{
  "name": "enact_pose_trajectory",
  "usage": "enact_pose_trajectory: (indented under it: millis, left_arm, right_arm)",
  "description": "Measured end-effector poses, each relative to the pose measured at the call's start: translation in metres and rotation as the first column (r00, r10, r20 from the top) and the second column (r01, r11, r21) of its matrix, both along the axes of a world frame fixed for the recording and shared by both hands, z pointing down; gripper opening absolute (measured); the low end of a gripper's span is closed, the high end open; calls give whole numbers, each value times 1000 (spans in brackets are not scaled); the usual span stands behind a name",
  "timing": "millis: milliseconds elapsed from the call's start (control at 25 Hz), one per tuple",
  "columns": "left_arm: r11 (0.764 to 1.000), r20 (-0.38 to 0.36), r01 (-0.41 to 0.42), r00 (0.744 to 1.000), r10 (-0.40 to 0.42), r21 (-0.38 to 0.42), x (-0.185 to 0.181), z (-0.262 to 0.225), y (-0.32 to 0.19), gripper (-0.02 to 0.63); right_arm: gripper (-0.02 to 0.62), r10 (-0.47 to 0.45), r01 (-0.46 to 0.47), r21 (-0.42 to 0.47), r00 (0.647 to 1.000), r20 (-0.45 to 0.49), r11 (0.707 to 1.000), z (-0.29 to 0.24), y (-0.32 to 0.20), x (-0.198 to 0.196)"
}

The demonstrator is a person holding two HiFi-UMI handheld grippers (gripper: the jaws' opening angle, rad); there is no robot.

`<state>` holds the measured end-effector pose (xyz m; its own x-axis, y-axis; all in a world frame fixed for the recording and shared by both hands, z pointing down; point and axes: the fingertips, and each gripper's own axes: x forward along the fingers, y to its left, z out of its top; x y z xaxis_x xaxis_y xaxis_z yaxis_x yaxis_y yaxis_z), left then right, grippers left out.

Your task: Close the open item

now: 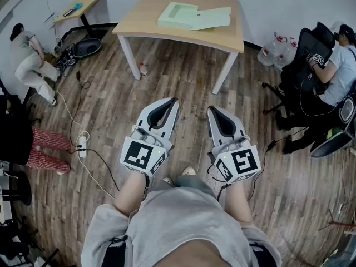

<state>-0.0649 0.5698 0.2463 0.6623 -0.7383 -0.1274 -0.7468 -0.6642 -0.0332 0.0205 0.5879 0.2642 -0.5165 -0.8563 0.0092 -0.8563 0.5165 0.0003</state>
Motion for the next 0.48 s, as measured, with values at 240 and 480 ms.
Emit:
enact_pose_trajectory:
  millis: [240,480]
  left_arm:
    - [1000,-11,9,1000,-9,-3,-1,0,-8,14]
    - [1000,-16,11,1000,-11,-8,0,2,-14,14]
  right_arm:
    - [12,-10,10,5,1000,1,1000,0,-7,-2]
    - [12,-9,9,-3,1000,1,1000,2,-12,-2]
